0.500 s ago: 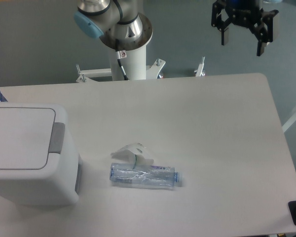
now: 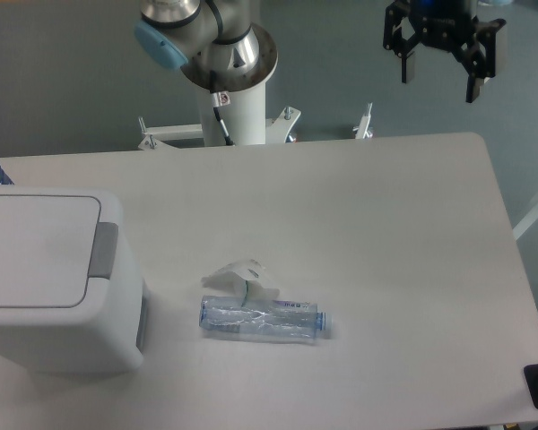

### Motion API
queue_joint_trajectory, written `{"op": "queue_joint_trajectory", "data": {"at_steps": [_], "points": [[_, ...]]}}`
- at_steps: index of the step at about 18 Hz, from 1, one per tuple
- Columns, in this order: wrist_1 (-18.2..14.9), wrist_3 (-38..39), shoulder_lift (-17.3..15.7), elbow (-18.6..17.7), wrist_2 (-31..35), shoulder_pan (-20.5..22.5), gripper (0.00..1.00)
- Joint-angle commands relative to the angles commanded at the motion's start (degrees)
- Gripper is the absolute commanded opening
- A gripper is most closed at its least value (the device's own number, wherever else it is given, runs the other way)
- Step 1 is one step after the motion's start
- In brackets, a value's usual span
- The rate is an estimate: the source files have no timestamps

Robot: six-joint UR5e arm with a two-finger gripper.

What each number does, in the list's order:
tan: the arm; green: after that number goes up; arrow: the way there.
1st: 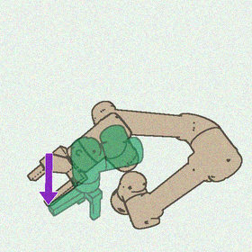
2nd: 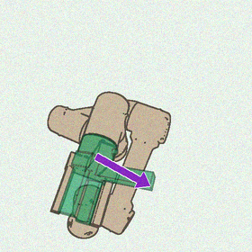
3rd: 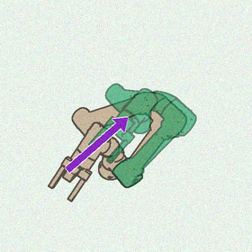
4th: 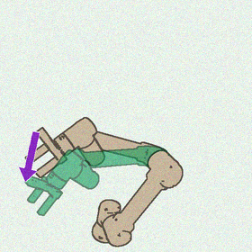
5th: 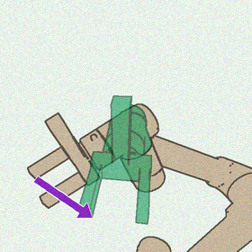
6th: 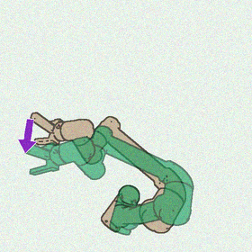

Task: Open the trash can
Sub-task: 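Move the open gripper toward the white trash can, then lower the gripper onto the lid edge of the white trash can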

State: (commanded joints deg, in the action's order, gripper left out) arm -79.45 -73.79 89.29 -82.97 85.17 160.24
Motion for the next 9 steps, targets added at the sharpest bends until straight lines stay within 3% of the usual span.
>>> {"op": "queue_joint_trajectory", "data": {"at_steps": [6, 9], "points": [[9.0, 32.3, 3.3, -0.8, 0.0, -11.9, 1.0], [11.9, 43.0, 5.4, -0.9, -0.1, -18.7, 1.0]]}}
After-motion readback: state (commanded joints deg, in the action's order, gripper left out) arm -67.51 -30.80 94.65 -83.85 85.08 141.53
